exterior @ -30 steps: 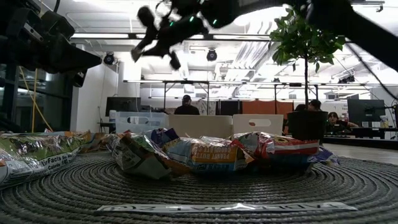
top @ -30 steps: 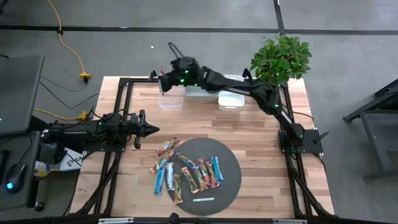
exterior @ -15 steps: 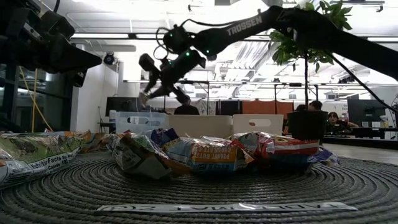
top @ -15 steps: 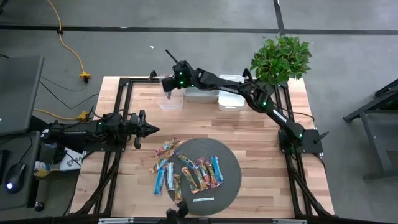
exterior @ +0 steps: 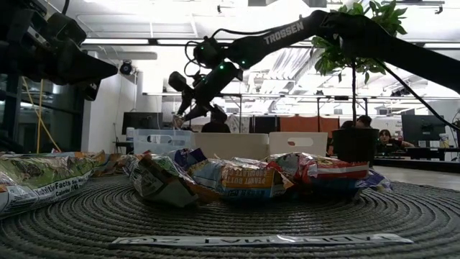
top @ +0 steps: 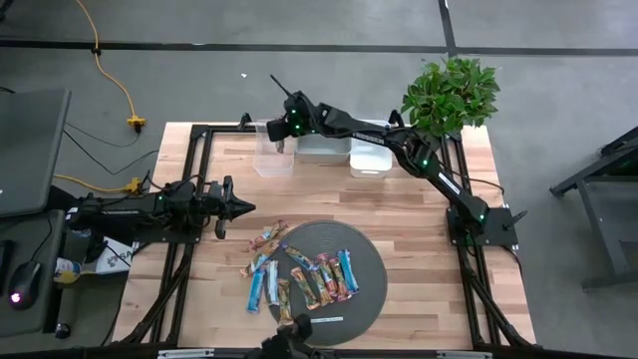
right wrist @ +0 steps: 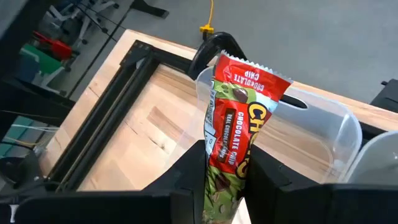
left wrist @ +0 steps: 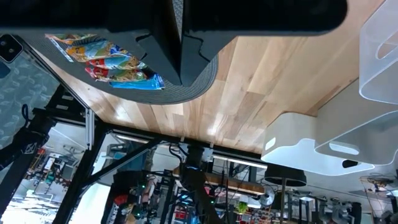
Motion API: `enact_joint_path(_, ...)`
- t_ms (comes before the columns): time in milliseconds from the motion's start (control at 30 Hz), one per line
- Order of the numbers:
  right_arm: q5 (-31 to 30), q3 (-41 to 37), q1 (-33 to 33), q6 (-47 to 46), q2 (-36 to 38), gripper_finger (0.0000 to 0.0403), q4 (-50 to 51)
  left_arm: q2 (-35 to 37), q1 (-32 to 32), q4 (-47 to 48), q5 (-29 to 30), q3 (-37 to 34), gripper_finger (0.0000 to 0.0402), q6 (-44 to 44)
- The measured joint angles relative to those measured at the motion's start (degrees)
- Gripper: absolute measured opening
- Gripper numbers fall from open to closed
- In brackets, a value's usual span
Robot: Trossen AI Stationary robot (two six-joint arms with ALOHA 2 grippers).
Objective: Pick and place Granola Bars by type
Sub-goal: Put the red granola bar into the transparent bin
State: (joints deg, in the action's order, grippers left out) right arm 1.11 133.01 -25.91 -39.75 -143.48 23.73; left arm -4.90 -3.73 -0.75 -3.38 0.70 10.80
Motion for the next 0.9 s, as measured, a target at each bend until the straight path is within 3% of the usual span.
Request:
enact_joint_path(700, 1.0, 0.0, 0.5, -0.8, -2.4, 0.0074, 5.6, 0.0, 0.0, 0.0, 0.0, 0.0, 0.0, 0.0)
enact_joint_path(900, 2.2, 0.0, 0.5, -0.3, -2.4, 0.0093, 5.7, 0.0, 0.0, 0.0, 0.0, 0.0, 0.0, 0.0)
